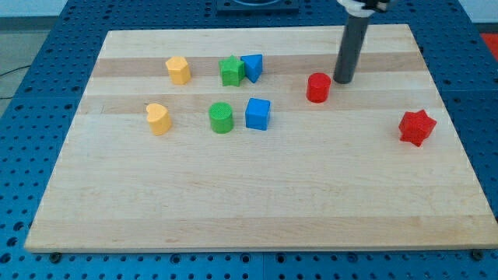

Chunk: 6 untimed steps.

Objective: Move the red circle top right to the blue cube

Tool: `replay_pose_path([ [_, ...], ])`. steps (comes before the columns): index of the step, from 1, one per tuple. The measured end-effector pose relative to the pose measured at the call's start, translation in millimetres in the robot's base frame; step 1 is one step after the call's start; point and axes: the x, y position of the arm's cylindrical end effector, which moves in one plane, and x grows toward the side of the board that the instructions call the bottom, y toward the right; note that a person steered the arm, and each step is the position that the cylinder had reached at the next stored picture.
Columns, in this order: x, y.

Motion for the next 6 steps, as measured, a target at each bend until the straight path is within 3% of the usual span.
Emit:
replay_pose_path([
  [2,18,-5],
  [3,28,23],
  [5,33,-41],
  [6,45,-31],
])
